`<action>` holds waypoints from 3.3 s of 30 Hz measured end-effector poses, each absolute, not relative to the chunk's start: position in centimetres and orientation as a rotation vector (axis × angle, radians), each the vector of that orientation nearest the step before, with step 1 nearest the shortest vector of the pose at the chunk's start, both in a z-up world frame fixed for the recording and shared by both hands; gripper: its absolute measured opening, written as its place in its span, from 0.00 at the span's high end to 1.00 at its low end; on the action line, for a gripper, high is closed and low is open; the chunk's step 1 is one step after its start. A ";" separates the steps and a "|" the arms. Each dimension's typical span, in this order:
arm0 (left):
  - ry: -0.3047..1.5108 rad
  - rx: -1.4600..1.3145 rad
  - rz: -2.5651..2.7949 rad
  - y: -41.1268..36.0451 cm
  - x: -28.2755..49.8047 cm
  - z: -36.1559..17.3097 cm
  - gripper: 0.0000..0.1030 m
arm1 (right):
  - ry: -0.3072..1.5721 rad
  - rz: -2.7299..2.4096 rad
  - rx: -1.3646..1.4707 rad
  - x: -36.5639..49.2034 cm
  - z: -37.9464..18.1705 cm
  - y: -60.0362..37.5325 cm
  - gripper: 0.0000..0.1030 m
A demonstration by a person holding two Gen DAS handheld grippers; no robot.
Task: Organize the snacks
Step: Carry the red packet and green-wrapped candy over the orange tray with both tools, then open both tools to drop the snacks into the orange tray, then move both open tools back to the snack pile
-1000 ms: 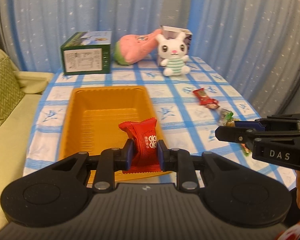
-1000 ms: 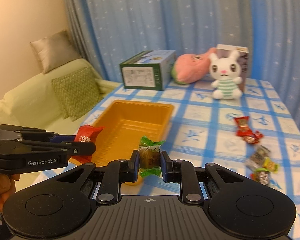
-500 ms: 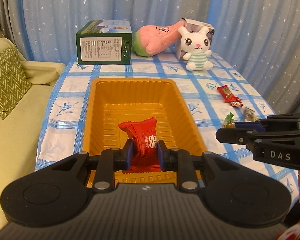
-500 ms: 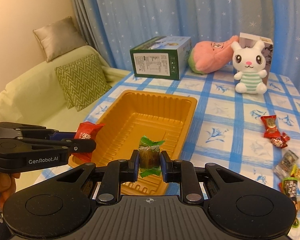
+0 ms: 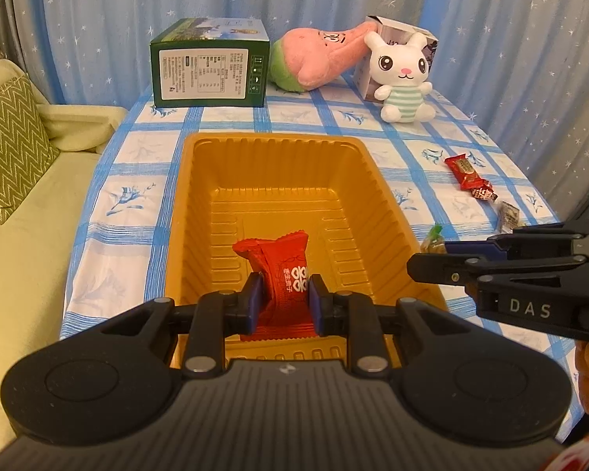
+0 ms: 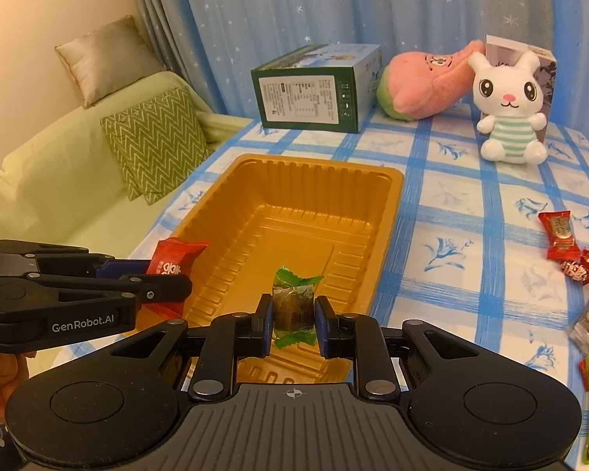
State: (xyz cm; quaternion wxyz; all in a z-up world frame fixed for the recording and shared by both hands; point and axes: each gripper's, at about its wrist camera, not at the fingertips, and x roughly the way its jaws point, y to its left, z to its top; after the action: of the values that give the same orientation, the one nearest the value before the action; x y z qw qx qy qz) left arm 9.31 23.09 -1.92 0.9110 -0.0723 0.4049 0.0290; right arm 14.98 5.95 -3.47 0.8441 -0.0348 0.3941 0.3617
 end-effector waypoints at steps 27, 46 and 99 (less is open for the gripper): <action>0.839 -0.153 0.120 24.5 8.1 -2.0 0.67 | 0.831 0.764 -0.047 15.4 -3.1 6.7 0.78; 0.799 -0.162 0.124 23.4 6.3 -0.2 0.44 | 0.790 0.672 0.114 13.7 -1.7 1.1 0.39; 0.797 -0.129 -0.141 -3.4 10.4 -0.6 0.25 | 0.747 0.218 0.147 8.8 -1.8 -28.0 0.39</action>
State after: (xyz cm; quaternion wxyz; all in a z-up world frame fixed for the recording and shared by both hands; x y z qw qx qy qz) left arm 10.44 -3.38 -0.64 0.9172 -0.0629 0.3875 -0.0687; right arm 8.77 -28.04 -1.83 0.9226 0.0714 0.3640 0.1062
